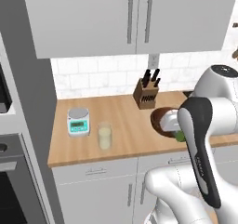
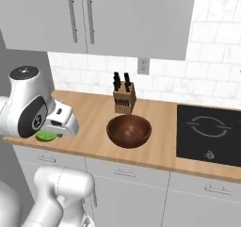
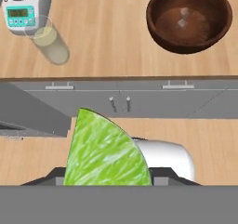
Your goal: Grab a lemon wedge from the fridge and one ice cube from the ice bowl, and put them in the glass of lemonade.
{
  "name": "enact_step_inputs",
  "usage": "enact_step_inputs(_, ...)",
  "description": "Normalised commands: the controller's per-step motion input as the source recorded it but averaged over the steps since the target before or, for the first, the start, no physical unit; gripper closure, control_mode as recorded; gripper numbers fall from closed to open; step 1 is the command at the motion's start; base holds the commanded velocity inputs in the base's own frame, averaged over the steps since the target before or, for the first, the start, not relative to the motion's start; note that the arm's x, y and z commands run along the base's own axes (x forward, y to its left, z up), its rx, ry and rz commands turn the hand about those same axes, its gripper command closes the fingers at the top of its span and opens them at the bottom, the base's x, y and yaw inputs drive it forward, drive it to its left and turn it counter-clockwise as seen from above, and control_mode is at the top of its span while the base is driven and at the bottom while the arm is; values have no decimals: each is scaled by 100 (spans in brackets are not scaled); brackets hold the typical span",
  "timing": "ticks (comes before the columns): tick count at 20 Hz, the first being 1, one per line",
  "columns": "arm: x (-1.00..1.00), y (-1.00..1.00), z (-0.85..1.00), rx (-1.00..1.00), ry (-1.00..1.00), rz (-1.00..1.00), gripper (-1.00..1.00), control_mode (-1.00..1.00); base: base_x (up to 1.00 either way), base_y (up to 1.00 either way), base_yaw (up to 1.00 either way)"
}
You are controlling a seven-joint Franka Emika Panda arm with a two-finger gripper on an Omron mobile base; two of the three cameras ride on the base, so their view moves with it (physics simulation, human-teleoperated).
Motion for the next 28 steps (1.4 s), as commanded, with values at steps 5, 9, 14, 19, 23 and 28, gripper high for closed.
enact_step_inputs(5, 0, 0, 0, 0, 0, 0, 100, 100, 67, 0, -1)
enact_step_inputs(9, 0, 0, 0, 0, 0, 0, 100, 100, 39, 2, -1)
enact_step_inputs(14, 0, 0, 0, 0, 0, 0, 100, 100, 0, 0, 0)
enact_step_inputs(19, 0, 0, 0, 0, 0, 0, 100, 100, 0, 0, 0)
enact_step_inputs(23, 3, 6, -4, 0, 0, 0, 100, -100, 2, 8, 0)
enact_step_inputs(28, 31, 61, -25, 0, -1, 2, 100, -100, 0, 0, 0)
